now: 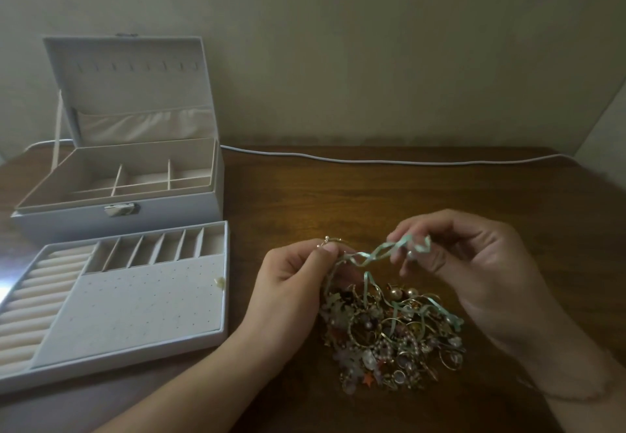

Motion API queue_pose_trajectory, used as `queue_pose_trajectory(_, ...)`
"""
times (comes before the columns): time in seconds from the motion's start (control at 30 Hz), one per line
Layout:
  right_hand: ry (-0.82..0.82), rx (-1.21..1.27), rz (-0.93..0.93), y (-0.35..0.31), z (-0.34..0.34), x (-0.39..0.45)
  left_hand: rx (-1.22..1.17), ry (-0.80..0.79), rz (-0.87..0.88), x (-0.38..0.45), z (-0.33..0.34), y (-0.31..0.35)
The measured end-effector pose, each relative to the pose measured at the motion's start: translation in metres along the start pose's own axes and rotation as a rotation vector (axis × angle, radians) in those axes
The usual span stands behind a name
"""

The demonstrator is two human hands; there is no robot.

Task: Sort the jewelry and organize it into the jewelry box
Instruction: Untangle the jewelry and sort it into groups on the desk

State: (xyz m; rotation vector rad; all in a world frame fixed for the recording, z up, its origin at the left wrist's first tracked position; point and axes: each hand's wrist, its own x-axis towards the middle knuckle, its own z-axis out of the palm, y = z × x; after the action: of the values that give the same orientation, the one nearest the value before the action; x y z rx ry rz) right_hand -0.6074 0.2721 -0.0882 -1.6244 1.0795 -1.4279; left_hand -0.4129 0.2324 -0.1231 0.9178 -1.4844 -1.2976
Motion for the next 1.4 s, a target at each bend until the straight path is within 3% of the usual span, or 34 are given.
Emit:
queue_pose_trajectory(0.07, -0.004, 0.24, 0.033, 0.0, -0.004, 0.001, 0.01, 0.008, 0.004, 0.0, 0.0, -0.001)
queue_pose_trajectory(0.17, 0.12, 0.514, 0.151, -0.003, -0.006, 0.005, 0.043, 0.002, 0.007, 0.002, -0.001, -0.001)
queue_pose_trajectory(0.3, 0.282, 0.643, 0.316, -0.002, -0.004, 0.009, 0.268, -0.082, 0.072, 0.0, -0.006, -0.003)
queue_pose_trajectory(0.43, 0.317, 0.706, 0.491, -0.003, 0.0, 0.019, 0.599, -0.188, 0.193, -0.005, -0.005, -0.003)
queue_pose_trajectory(0.57, 0.122, 0.33, 0.599, -0.01, 0.004, 0.059, 0.739, -0.232, 0.291, -0.005, -0.001, 0.0)
queue_pose_trajectory(0.77, -0.102, -0.646, 0.33, 0.038, 0.06, 0.14, 0.753, -0.285, 0.316, -0.004, 0.001, -0.002)
queue_pose_trajectory(0.83, -0.204, -0.822, 0.282, 0.053, 0.078, 0.151, 0.767, -0.317, 0.33, -0.002, 0.001, -0.004)
queue_pose_trajectory(1.13, -0.374, -1.013, 0.108, 0.059, 0.091, 0.148, 0.77, -0.383, 0.315, 0.001, -0.002, -0.005)
queue_pose_trajectory(1.2, -0.32, -0.984, 0.049, 0.051, 0.078, 0.144, 0.756, -0.365, 0.303, -0.001, -0.002, -0.004)
queue_pose_trajectory(1.33, -0.048, -0.752, -0.016, 0.016, 0.033, 0.112, 0.748, -0.312, 0.294, -0.003, -0.006, -0.001)
queue_pose_trajectory(1.4, -0.106, -0.766, 0.033, -0.001, 0.003, 0.082, 0.778, -0.308, 0.289, -0.004, -0.008, -0.002)
